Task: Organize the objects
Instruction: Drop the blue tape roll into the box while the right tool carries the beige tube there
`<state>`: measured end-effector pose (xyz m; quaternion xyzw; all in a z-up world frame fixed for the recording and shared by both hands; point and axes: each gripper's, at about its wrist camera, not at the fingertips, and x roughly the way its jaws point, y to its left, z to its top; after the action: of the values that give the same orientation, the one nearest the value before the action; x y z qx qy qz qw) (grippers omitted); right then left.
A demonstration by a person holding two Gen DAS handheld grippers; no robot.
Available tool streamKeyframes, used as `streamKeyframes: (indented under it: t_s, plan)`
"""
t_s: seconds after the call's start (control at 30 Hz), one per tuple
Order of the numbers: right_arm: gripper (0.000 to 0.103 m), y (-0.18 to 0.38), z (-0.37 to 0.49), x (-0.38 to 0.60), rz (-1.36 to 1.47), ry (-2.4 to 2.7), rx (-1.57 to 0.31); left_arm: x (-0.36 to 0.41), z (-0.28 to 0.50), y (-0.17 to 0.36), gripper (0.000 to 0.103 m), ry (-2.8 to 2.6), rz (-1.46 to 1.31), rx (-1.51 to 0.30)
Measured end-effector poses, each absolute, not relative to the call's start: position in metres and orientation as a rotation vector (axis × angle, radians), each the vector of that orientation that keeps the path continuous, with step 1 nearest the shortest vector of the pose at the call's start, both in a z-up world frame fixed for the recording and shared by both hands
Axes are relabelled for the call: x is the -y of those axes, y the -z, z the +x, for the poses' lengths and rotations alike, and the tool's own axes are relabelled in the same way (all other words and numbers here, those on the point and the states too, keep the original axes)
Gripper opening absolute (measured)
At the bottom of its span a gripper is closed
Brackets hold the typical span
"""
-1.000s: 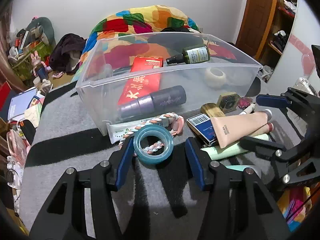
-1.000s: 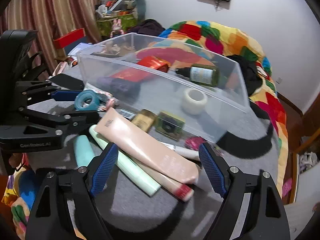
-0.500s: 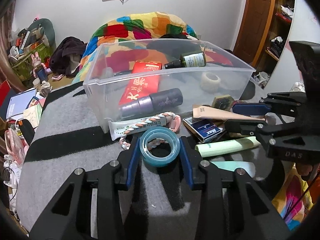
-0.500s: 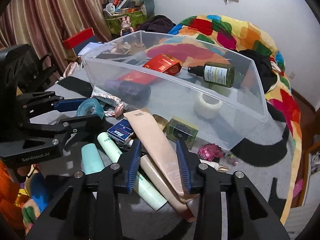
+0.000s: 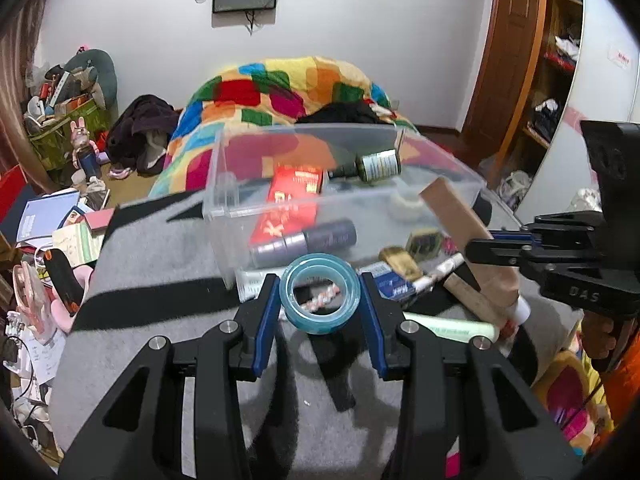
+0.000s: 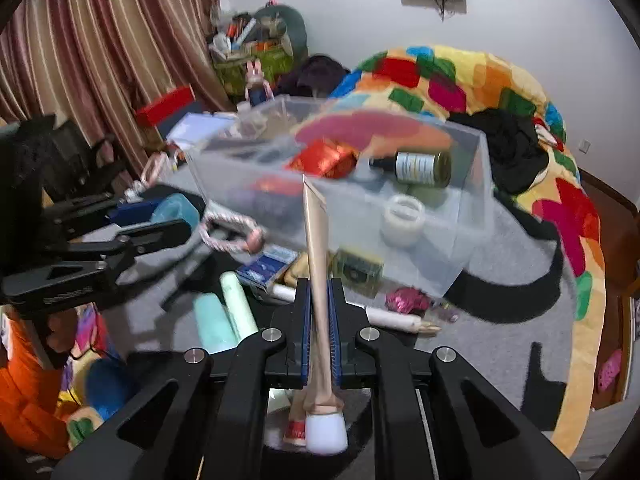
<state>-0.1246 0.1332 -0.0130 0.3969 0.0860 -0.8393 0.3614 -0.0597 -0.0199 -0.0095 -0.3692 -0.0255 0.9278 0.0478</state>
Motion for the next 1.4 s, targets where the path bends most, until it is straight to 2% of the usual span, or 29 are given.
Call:
streamKeyframes:
  t_s: [0.43,0.67,0.87,1.13,1.3,1.4]
  plan:
    - [0.007,-0.056,-0.138,-0.144,0.835,2.283,-0.043,0.036,-0.084,-0.032,0.039,-2.913,-0.978,0.134]
    - [0.007,-0.085,-0.153,-0.134,0.722,2.427,-0.094,0.041,-0.106,-0.045,0.039,-2.962,-0.950,0.102]
    - [0.007,-0.069,-0.183,-0.112,0.747,2.518,-0.213,0.047,-0.135,-0.031,0.039,-2.966,-1.030,0.096]
    - [0.008,-0.021,-0.187,-0.070,0.802,2.523,-0.537,0.057,-0.158,0.005,0.039,-2.901,-1.197,0.130]
    - [0.009,-0.006,-0.183,-0.061,0.867,2.417,-0.522,0.048,-0.150,0.002,0.039,-2.897,-1.172,0.072]
    - [0.016,-0.006,-0.181,-0.062,0.906,2.345,-0.460,0.042,-0.144,-0.002,0.040,-2.900,-1.157,0.031]
